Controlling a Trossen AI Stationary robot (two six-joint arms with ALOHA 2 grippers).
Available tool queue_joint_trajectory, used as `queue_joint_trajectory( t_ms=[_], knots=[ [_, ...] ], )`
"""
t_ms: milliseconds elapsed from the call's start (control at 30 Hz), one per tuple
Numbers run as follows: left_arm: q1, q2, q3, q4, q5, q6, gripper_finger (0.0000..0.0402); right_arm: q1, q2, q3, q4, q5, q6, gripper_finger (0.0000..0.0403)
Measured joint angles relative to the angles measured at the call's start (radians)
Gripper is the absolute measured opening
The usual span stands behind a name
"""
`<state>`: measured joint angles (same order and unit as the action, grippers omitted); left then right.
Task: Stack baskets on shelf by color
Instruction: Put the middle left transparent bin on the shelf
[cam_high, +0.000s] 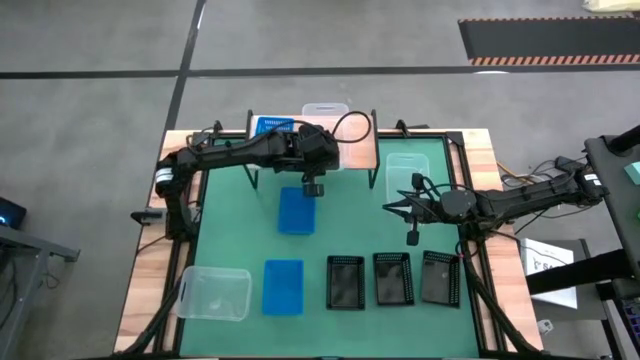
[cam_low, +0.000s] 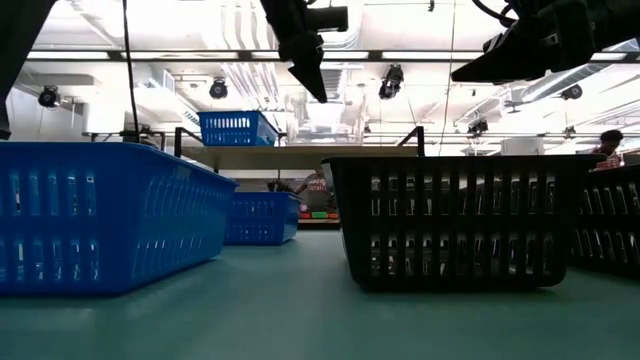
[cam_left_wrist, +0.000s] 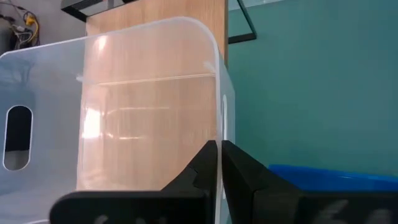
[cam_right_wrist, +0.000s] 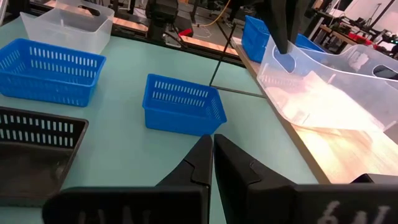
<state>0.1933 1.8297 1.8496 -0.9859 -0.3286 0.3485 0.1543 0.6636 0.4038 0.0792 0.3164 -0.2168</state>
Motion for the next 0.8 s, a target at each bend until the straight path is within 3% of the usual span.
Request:
queue_joint_trajectory(
  t_ms=[800],
  knots=[
    [0.02, -0.033, -0.01, -0.054, 0.001, -0.002, 0.0, 0.0, 0.0, 0.0, 0.0, 0.0, 0.008, 0.0009]
  ],
)
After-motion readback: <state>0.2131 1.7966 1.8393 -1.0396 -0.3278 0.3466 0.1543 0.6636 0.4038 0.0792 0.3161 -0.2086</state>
